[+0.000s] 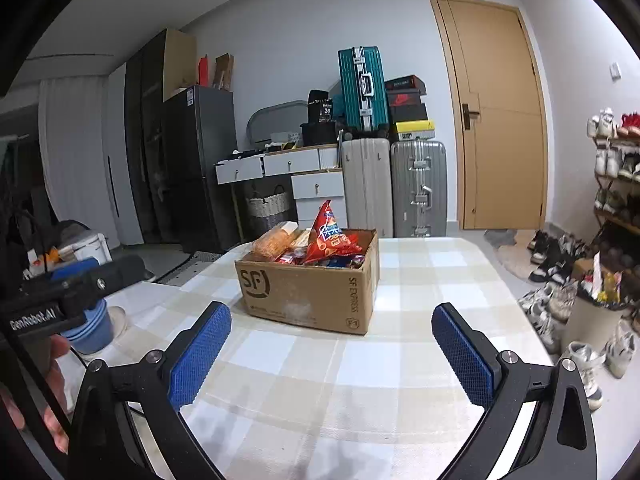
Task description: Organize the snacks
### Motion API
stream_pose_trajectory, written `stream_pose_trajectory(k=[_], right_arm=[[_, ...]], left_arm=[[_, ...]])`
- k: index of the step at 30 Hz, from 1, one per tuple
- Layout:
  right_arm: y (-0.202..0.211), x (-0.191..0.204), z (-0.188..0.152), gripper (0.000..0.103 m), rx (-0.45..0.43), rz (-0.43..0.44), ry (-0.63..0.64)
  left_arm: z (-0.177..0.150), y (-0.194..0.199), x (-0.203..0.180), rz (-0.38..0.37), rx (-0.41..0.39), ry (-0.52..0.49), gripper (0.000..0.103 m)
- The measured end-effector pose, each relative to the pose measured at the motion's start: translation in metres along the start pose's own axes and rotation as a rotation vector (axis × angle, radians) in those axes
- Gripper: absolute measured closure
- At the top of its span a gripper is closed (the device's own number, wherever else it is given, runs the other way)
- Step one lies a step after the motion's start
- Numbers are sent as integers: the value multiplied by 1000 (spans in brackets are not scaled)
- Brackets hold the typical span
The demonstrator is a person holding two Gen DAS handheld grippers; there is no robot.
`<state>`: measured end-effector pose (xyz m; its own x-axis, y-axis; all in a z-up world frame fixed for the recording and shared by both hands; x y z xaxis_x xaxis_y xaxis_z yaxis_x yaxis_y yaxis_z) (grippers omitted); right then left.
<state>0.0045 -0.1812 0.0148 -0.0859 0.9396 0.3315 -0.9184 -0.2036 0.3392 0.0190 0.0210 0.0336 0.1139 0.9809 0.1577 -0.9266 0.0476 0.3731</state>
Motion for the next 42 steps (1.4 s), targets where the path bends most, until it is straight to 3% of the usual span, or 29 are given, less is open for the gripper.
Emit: stream_pose_trajectory(k=[6,42], right_arm=[[0,-3,2,1,1,7,-18],[-5,-2,-6,1,15,7,-18]], left_arm=[[1,-8,-9,-7,1,-36,0],[1,-22,-12,-14,4,-16,0]])
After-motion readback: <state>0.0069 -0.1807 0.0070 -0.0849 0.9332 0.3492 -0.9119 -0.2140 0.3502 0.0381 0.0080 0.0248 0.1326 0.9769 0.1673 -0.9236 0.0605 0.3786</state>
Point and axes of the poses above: each gripper's, at about its wrist camera, not at the fingertips, and y roughly against the way its jaws point, x to its left, z to its top, the point moved 2 cm from there along -y, roughly the way its jaws point, and after that the axes turned 14 degrees about -y, right-handed, at the moved point
